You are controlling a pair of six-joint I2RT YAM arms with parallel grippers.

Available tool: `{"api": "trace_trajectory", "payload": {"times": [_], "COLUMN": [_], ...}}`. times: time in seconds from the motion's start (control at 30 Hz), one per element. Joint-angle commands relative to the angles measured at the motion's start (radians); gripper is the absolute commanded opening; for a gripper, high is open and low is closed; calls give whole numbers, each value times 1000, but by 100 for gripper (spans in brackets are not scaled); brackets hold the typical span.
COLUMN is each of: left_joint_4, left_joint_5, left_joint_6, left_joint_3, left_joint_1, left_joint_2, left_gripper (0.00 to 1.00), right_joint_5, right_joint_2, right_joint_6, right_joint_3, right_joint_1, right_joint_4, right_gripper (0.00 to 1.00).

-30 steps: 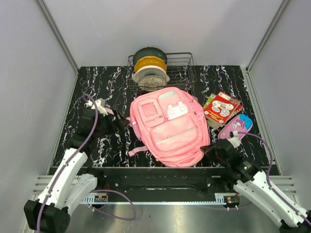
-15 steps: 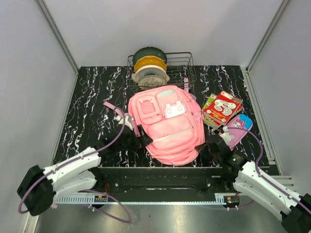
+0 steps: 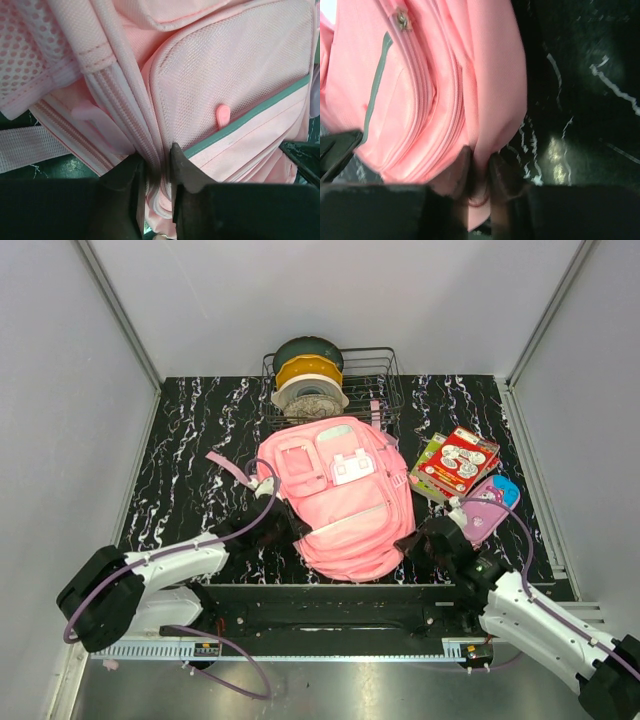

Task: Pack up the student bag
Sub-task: Adjust the student bag at the center of the board.

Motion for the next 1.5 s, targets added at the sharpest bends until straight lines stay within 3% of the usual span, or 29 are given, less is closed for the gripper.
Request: {"api": "trace_trajectory", "payload": {"times": [0.0,0.03,0.17,0.33,0.5,0.6,0.63,0.7,0.73,0.87,1.0,1.2,1.47], "left_joint_4": [-17,-40,-210,-422,-531,-557,-581,-629,-632,-623,-632,-600,-577], "left_joint_5": [-61,-74,-204,-266,-182,-105,-108,-134,-137,-139,-113,-21,-58], "left_joint_6": [57,75,138,277,400,426,426,425,422,374,286,116,-1], "left_joint_3": [45,51,77,114,147,218,239,276,276,238,174,47,-53], "left_joint_1": [-8,-8,-2,91,217,222,222,222,222,223,222,194,144], "left_joint_2": [-17,-34,-106,-259,-339,-286,-264,-230,-229,-296,-396,-448,-546], "left_gripper": [8,4,0,0,1,13,30,48,68,89,95,95,96], "right_joint_5": [-84,-72,36,137,166,133,122,73,23,-232,-358,-443,-352], "right_joint_2": [-42,-45,-51,15,133,216,242,329,360,570,680,961,1207], "right_joint_6": [-78,-90,-161,-250,-325,-357,-370,-399,-407,-446,-521,-624,-693], "right_joint_3": [36,44,108,183,258,294,306,346,355,415,488,725,910], "right_joint_1": [10,10,10,10,9,7,3,-22,-39,-201,-250,-283,-313], "right_joint_4": [206,184,104,70,105,140,146,159,171,246,367,314,243], "right_gripper": [35,56,77,82,82,84,84,86,86,88,91,96,100]}}
